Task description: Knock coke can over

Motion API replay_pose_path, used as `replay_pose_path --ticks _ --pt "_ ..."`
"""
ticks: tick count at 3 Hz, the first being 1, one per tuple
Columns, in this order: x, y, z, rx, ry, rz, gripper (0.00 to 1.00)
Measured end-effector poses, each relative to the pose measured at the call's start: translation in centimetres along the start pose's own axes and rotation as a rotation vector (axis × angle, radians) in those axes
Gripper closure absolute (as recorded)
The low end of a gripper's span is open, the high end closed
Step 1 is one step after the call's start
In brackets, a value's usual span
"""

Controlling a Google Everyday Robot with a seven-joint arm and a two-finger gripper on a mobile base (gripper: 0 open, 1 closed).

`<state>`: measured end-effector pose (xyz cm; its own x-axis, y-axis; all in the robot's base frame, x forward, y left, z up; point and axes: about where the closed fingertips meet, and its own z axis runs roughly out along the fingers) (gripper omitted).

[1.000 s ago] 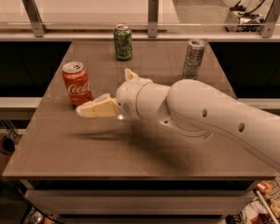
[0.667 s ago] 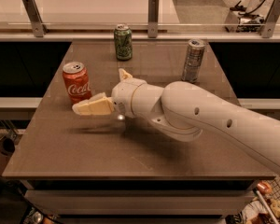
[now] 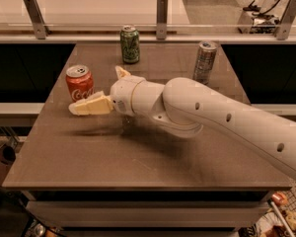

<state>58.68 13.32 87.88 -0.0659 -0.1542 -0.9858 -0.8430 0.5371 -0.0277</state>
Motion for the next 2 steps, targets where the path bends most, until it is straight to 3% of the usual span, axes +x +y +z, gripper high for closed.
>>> replay_pose_path --ticks 1,2 --pt "-0.24 0.13 1.11 -0.024 -0.010 -0.001 0.00" --pt "-0.07 0.29 1.89 -0.037 -0.030 0.019 0.14"
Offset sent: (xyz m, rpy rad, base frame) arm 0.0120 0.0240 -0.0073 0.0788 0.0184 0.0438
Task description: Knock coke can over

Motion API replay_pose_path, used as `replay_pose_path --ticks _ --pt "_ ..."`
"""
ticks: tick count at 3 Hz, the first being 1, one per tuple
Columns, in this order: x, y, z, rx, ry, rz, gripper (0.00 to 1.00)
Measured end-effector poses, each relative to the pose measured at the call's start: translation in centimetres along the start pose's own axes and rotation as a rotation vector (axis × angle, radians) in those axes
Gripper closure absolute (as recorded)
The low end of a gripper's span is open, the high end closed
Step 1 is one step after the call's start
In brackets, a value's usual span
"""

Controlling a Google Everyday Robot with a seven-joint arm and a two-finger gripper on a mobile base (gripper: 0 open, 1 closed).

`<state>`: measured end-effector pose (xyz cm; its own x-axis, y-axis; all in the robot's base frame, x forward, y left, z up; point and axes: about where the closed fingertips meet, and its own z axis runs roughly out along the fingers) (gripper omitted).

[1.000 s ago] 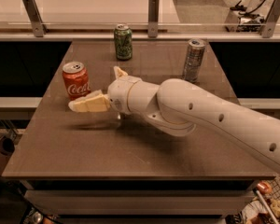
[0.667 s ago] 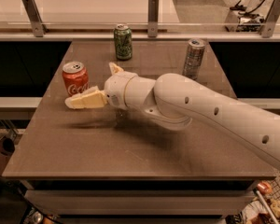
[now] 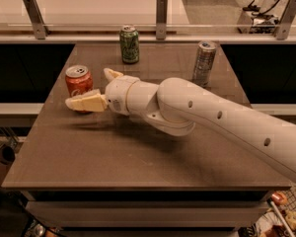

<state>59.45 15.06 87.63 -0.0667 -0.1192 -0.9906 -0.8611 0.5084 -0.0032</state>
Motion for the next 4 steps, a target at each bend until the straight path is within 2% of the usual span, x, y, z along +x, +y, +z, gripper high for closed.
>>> replay_pose_path --ticks 1,3,4 --pt "-0.04 0.18 0.10 -0.003 0.000 -0.001 0.33" --pt "-0.17 0.51 0.31 -0.009 0.000 -0.003 0.81" --pt "-0.27 0.75 0.45 -0.014 -0.001 -0.005 1.00"
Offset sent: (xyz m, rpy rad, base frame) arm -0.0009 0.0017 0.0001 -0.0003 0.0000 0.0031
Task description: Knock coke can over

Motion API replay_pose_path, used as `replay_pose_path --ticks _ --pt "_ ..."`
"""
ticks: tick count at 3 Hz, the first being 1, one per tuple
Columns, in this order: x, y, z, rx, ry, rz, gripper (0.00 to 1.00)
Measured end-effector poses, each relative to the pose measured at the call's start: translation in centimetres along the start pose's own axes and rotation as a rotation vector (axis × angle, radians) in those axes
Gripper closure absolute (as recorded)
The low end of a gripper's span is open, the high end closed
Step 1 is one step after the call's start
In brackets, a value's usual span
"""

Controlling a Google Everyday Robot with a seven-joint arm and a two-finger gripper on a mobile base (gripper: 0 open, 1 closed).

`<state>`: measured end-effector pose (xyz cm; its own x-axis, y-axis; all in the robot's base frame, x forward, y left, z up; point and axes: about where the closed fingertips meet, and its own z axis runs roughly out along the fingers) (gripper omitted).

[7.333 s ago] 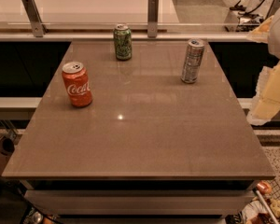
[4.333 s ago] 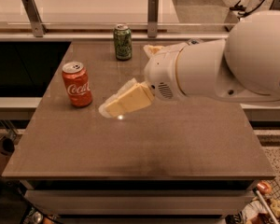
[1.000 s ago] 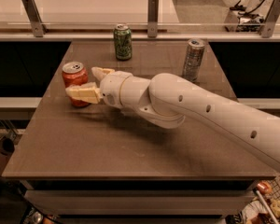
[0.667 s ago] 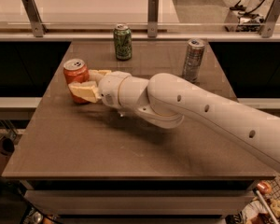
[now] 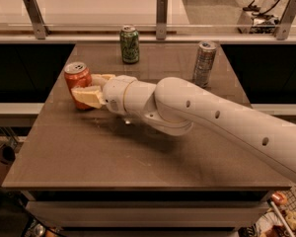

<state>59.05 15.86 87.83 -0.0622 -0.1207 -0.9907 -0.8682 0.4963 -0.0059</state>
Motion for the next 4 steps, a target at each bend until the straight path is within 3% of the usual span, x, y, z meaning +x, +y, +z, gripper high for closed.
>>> replay_pose_path --ticks 2,4 --pt "-0.6 -0.1 -0.6 0.004 0.036 -0.004 1.00" --pt "-5.1 1.4 -3.1 -0.030 0.202 -0.083 1.00"
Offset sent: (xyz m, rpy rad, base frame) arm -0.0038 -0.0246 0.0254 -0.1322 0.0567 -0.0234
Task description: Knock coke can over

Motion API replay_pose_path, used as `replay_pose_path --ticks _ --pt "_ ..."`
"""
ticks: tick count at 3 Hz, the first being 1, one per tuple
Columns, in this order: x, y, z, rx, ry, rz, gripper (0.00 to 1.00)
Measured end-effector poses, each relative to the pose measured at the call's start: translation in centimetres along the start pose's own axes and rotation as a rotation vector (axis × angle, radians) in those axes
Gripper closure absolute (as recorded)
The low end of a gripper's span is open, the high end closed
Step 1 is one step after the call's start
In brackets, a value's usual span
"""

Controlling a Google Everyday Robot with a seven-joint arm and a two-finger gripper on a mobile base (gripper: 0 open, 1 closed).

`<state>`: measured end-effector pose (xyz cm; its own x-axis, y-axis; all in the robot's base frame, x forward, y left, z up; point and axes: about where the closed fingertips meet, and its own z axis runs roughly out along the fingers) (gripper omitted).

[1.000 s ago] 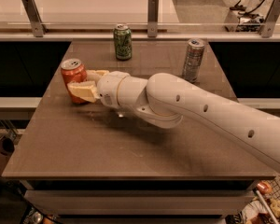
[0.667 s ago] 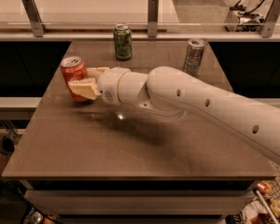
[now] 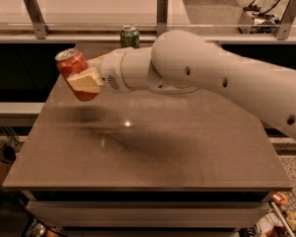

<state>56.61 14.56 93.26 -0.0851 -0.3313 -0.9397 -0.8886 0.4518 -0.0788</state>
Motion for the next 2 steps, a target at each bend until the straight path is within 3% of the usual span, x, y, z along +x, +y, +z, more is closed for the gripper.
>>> replay_pose_path --ticks 1,2 --pt "-0.9 0.0 -1.5 -0.010 0.114 -0.055 1.00" --pt "-0.7 -1.5 -2.9 0.007 0.237 -0.065 1.00"
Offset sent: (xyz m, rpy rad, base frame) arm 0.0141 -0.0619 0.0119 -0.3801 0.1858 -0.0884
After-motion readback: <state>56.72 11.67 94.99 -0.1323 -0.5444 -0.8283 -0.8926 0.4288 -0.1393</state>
